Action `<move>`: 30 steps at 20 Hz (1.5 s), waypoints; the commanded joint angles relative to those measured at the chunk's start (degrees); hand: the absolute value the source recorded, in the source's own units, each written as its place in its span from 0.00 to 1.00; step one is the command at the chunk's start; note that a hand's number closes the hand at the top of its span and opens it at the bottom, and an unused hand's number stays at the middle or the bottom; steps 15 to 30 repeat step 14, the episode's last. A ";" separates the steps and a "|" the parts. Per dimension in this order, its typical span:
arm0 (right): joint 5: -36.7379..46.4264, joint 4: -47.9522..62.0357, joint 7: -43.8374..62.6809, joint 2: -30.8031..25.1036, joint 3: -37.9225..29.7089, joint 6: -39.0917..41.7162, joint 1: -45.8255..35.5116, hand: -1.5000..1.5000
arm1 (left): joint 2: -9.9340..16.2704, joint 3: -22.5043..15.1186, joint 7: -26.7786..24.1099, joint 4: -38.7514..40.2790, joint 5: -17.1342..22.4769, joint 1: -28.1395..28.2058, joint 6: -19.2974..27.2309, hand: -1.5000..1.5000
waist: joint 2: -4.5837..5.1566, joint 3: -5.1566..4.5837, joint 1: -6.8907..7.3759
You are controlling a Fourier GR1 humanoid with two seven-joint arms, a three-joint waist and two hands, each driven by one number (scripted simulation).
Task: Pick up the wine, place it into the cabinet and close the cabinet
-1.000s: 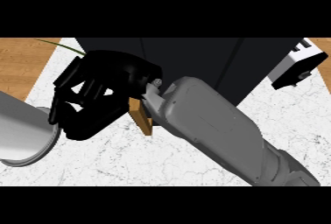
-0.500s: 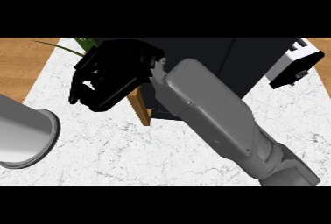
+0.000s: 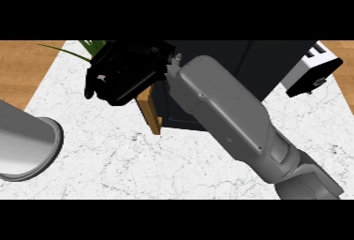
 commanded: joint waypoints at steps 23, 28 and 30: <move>7.38 6.88 -12.05 -8.73 -6.58 -7.38 0.97 1.00 | -1.06 5.58 -0.06 0.73 -1.67 -2.27 1.00 0.00 | 1.82 0.84 -1.21; 7.38 6.88 -12.05 -8.73 -6.58 -7.38 0.97 1.00 | -1.06 5.58 -0.06 0.73 -1.67 -2.27 1.00 0.00 | 1.82 0.84 -1.21; 7.38 6.88 -12.05 -8.73 -6.58 -7.38 0.97 1.00 | -1.06 5.58 -0.06 0.73 -1.67 -2.27 1.00 0.00 | 1.82 0.84 -1.21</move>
